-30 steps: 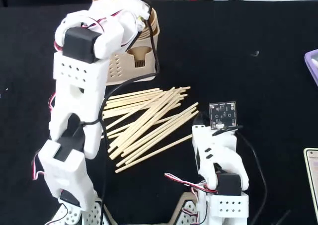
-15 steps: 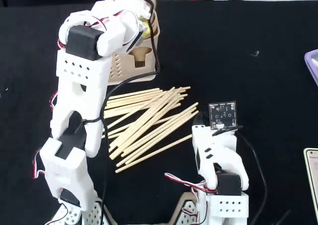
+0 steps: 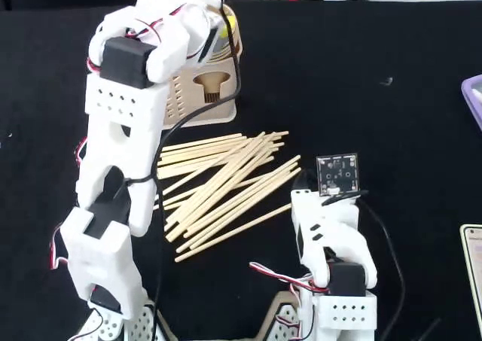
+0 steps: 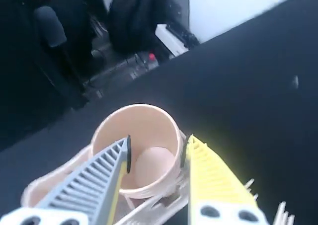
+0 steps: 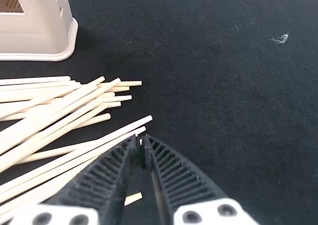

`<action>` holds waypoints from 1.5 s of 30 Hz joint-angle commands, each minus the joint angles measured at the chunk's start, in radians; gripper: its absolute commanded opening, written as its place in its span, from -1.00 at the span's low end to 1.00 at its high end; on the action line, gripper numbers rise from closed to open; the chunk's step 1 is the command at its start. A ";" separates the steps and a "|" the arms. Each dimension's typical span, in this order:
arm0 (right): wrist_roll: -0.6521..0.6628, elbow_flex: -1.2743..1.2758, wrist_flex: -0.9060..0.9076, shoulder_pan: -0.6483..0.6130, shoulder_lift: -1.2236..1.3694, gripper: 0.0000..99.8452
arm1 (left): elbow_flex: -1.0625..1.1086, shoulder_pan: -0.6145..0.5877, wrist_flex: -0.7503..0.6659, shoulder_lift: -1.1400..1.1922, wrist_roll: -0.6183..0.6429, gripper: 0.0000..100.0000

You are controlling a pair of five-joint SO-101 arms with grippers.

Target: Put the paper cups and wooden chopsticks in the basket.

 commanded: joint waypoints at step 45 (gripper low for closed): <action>0.011 -0.005 -0.021 -0.002 -0.016 -0.97 | -0.255 -0.010 0.043 0.351 0.265 -0.94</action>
